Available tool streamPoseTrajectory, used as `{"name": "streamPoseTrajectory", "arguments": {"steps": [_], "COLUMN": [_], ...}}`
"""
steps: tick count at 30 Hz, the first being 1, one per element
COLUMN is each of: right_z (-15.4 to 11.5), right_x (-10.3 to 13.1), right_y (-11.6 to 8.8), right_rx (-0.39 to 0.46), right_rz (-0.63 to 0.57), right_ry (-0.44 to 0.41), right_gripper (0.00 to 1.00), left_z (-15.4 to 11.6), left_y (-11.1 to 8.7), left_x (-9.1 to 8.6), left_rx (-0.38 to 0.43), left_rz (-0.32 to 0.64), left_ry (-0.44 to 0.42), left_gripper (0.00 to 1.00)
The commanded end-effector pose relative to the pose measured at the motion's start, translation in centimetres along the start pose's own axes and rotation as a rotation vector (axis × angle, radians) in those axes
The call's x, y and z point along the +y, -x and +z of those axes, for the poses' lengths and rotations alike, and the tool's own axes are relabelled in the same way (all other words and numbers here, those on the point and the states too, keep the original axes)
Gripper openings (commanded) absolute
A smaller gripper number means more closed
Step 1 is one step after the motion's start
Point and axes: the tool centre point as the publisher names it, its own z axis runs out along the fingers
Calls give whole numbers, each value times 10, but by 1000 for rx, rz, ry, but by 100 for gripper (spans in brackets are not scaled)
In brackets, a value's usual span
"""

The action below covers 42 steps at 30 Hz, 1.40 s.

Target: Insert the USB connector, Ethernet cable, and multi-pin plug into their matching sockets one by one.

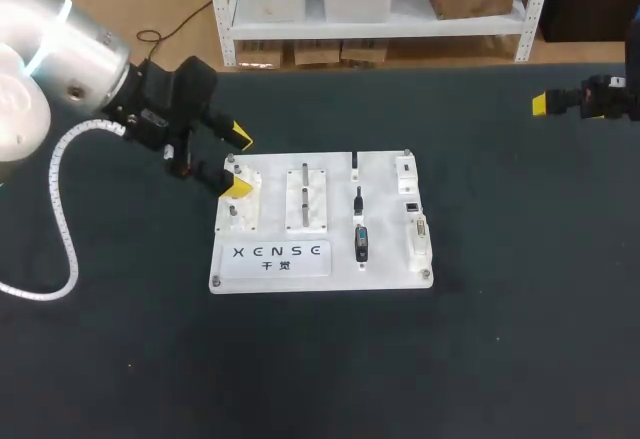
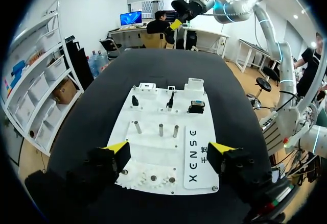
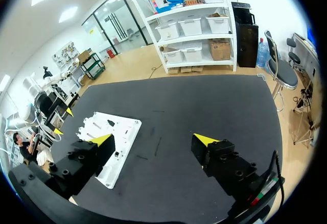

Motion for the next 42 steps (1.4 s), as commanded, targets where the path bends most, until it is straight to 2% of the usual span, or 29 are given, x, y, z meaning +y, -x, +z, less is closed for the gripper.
{"name": "streamPoseTrajectory", "arguments": {"steps": [1, 7, 13, 23, 29, 42], "right_z": [0, 19, 58, 117, 138, 171], "right_x": [0, 15, 46, 99, 112, 145], "right_y": [0, 8, 10, 1, -7, -15], "right_rx": [1, 97, 201, 304, 374, 456], "right_rz": [0, -17, -9, 16, 43, -3], "right_ry": [-3, -97, -178, -304, -407, -455], "right_gripper": [100, 100, 100, 100, 100, 100], "left_z": [0, 0, 0, 0, 0, 0], "left_y": [0, 0, 0, 0, 0, 0], "left_x": [1, 1, 1, 1, 1, 1], "left_rx": [4, 4, 4, 4, 4, 4], "left_rz": [0, 0, 0, 0, 0, 0], "left_ry": [-3, -3, -3, -3, -3, -3], "left_gripper": [100, 100, 100, 100, 100, 100]}}
